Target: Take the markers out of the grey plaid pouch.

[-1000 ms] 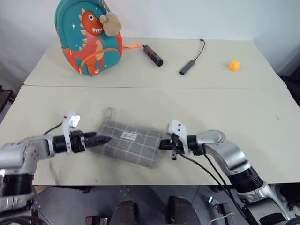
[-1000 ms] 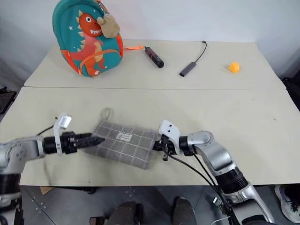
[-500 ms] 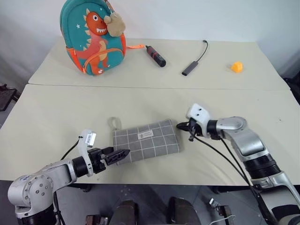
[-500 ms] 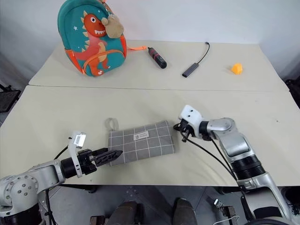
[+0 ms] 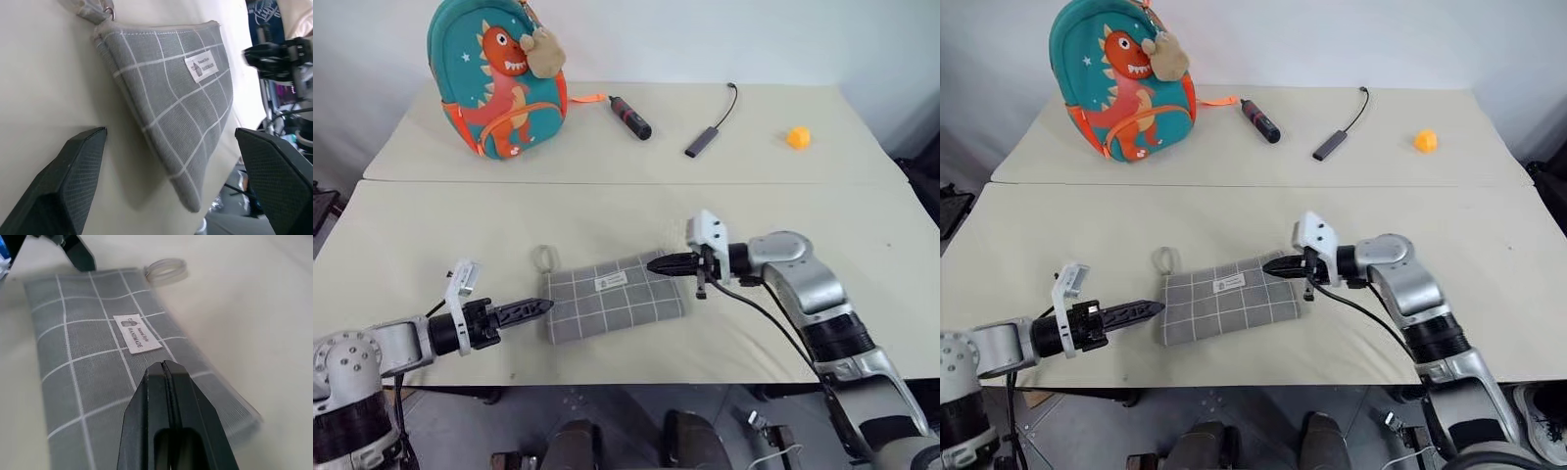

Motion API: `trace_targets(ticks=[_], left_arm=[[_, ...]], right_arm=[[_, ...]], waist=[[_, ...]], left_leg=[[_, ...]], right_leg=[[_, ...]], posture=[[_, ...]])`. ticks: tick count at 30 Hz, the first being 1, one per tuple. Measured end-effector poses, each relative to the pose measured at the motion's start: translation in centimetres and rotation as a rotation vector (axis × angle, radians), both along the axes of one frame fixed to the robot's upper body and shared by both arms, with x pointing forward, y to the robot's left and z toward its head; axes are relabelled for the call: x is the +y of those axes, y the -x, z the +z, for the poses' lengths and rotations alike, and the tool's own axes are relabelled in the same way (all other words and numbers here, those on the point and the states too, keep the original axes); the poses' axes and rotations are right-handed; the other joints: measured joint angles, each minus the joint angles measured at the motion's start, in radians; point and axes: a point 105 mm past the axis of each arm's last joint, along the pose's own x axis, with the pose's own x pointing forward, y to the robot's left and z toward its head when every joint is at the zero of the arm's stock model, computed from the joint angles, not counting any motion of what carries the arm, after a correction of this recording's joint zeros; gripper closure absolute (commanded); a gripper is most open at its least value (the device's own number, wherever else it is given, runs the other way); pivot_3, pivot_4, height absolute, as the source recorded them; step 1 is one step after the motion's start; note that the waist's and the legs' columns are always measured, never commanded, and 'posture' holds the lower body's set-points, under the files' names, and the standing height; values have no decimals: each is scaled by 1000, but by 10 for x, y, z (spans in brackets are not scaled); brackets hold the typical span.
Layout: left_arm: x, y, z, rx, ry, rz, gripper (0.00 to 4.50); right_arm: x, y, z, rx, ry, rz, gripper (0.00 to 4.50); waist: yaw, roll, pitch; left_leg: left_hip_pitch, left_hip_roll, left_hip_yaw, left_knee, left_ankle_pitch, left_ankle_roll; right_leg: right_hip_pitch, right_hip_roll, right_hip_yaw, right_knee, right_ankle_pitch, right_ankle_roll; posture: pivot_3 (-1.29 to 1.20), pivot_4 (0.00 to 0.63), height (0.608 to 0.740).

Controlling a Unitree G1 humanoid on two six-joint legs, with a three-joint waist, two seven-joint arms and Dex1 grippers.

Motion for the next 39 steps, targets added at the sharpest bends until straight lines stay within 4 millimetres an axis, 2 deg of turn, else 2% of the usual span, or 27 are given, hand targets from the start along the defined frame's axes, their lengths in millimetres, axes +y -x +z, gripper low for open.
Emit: trace_targets(ticks=[4,9,18,22,29,33,39], left_arm=[[-8,-16,2,37,72,-22,0],[-18,-34,3,83,116,-41,0],[-33,-48,3,171,176,-90,0],[-33,-49,1,193,162,-101,900],[-36,-40,-12,258,136,-128,3131],[-38,-40,-6,243,163,-139,4384],[-39,-40,-5,240,168,-141,4482]], right_arm=[[0,-9,-27,18,100,-10,4489],[-1,-9,-28,-51,141,40,4489],[-3,-11,-29,-105,166,71,4489],[-1,-10,-28,-119,166,77,4500],[0,-11,-28,-127,159,67,4500],[-1,-12,-28,-126,153,62,4500],[-6,-9,-28,-114,129,58,4500]], waist=[[4,0,0],[6,0,0],[11,0,0],[8,0,0],[-5,0,0],[-6,0,0],[-4,1,-1]], left_leg=[[0,-1,0,0,0,0],[1,-1,0,0,0,0],[3,-1,0,0,0,0],[4,-1,0,0,0,0],[3,-1,-1,-1,0,0],[4,-1,-1,-1,0,0],[5,-2,-1,-1,1,0]], right_leg=[[0,0,0,0,0,0],[1,0,-1,0,0,0],[3,0,0,1,0,0],[3,0,0,0,0,0],[3,0,0,0,0,0],[3,-1,1,1,0,0],[4,-2,1,1,0,0]], posture=[[0,150,740],[0,150,740],[0,150,740],[0,150,740],[0,150,740],[0,150,740],[0,150,740]])
